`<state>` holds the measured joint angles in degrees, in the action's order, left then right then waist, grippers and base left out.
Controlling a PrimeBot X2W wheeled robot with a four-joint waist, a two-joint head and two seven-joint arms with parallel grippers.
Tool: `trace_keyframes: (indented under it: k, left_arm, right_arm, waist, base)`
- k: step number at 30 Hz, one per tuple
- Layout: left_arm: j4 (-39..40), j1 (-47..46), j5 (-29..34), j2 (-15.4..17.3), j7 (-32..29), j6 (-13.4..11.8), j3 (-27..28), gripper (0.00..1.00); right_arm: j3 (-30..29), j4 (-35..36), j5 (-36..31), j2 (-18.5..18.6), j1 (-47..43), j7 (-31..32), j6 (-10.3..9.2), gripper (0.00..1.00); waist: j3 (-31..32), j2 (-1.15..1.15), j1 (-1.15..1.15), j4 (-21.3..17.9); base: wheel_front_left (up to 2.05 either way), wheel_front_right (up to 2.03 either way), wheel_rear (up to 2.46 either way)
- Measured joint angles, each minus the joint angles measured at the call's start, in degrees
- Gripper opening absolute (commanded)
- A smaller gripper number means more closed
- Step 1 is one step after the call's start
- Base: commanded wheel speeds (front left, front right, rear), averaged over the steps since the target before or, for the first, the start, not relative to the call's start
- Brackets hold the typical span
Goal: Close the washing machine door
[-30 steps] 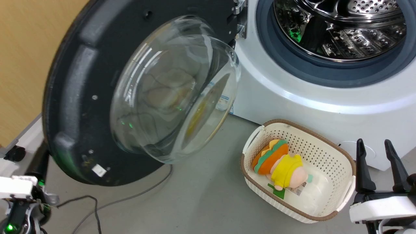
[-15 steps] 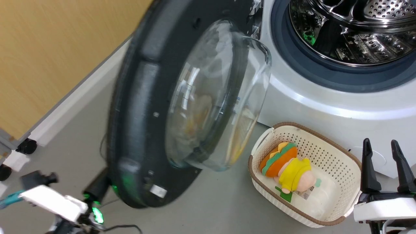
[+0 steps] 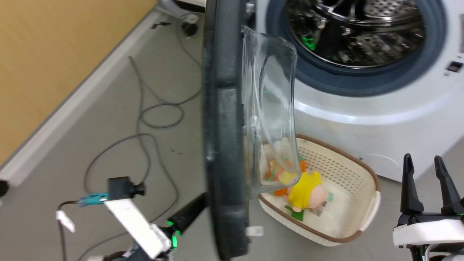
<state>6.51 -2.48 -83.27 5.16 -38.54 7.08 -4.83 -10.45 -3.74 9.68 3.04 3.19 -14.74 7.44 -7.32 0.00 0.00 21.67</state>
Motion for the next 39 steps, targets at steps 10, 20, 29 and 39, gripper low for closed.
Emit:
trace_keyframes:
  k: [10, 20, 29, 39]
  left_arm:
    - [-0.1, -4.1, 0.5, -0.5, 6.4, 0.1, -9.4, 0.0]
    - [-6.4, -10.1, 3.5, -0.8, 17.4, 0.1, -20.9, 0.0]
    - [-9.1, -14.3, 8.1, 4.5, 29.1, 0.1, -29.4, 0.0]
    - [-16.5, -20.1, 28.0, 14.6, 52.2, -1.0, -31.1, 0.0]
  right_arm:
    - [-0.1, -0.7, 1.0, 0.0, 0.2, 0.0, 0.0, 1.0]
    - [-0.5, -0.8, 1.1, 0.0, 0.3, 0.0, 0.0, 1.0]
    - [-1.2, -1.5, 2.8, 0.0, 0.3, 0.0, 0.0, 1.0]
    - [-2.9, -0.1, 3.4, -0.1, 0.3, 0.0, 0.0, 1.0]
  waist:
    - [0.0, 0.0, 0.0, -7.3]
    - [-0.3, 0.0, 0.0, -12.7]
    - [0.3, 0.0, 0.0, -13.4]
    - [2.4, 0.0, 0.0, -12.0]
  base:
    - [0.0, 0.0, 0.0]
    - [0.0, 0.0, 0.0]
    - [0.0, 0.0, 0.0]
    - [0.0, 0.0, 0.0]
